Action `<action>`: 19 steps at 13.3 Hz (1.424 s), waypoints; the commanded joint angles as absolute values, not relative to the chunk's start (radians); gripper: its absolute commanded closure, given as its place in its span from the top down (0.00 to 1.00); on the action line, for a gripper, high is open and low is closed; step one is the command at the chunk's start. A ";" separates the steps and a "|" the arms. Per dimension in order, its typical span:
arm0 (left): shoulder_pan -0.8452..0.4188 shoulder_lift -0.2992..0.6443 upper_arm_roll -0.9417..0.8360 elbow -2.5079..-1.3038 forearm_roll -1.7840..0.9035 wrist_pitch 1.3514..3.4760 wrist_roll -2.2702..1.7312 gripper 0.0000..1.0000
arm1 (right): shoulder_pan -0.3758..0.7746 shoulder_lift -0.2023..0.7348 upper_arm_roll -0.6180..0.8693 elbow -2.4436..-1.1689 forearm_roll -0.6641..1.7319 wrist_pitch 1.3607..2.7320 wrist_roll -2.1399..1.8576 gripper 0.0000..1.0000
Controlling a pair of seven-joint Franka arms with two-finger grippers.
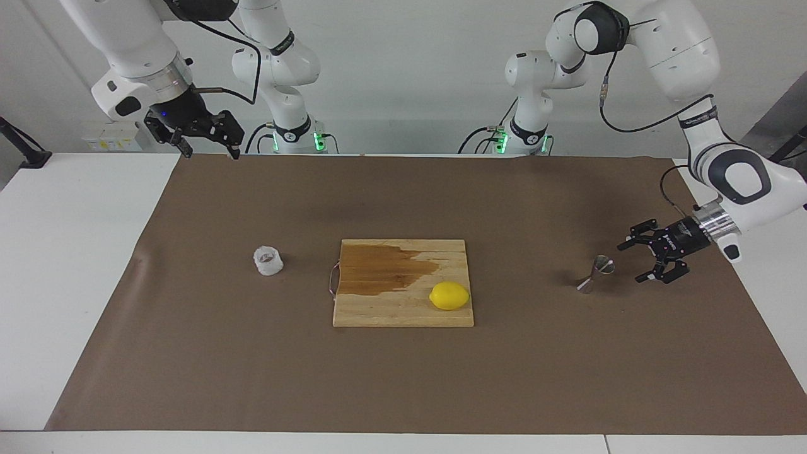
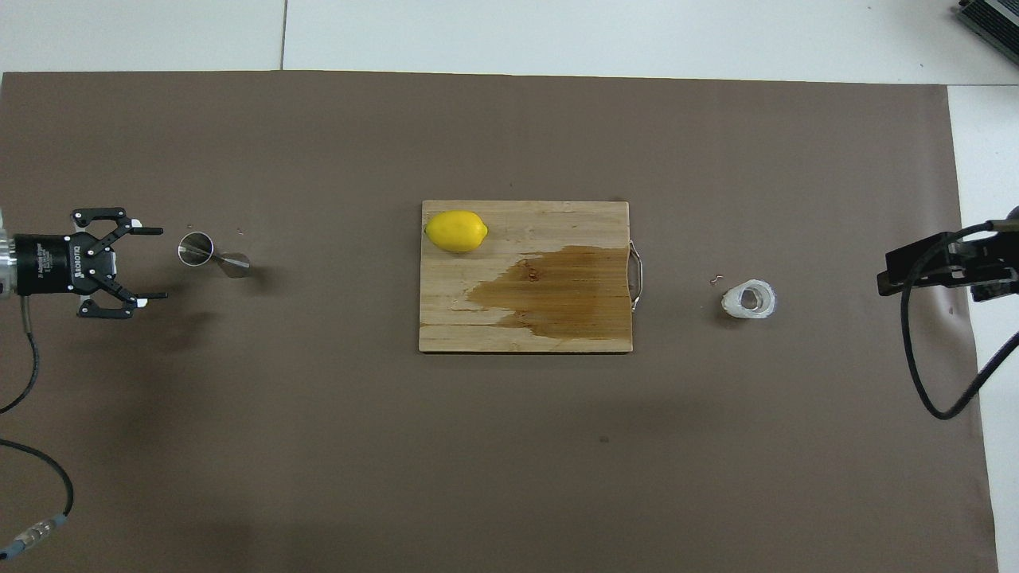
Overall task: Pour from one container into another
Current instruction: 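Move the open left gripper around the small metal cup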
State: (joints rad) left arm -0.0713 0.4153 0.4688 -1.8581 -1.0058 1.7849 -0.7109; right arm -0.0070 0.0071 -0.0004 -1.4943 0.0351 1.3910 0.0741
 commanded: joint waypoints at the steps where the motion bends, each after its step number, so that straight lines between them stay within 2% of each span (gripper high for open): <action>1: -0.130 0.373 0.474 -1.945 -1.066 1.853 -0.709 1.00 | -0.015 0.005 0.003 -1.494 0.031 1.381 0.054 1.00; 6: -0.161 0.371 0.474 -2.005 -1.155 1.898 -0.710 1.00 | -0.015 0.005 0.003 -1.494 0.031 1.381 0.054 1.00; 19: -0.161 0.385 0.472 -2.046 -1.312 1.902 -0.709 1.00 | -0.015 0.005 0.003 -1.494 0.031 1.381 0.054 1.00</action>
State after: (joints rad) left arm -0.1455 0.4047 0.4664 -2.0086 -1.2816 1.8752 -0.7109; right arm -0.0070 0.0071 -0.0004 -1.4943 0.0351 1.3910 0.0741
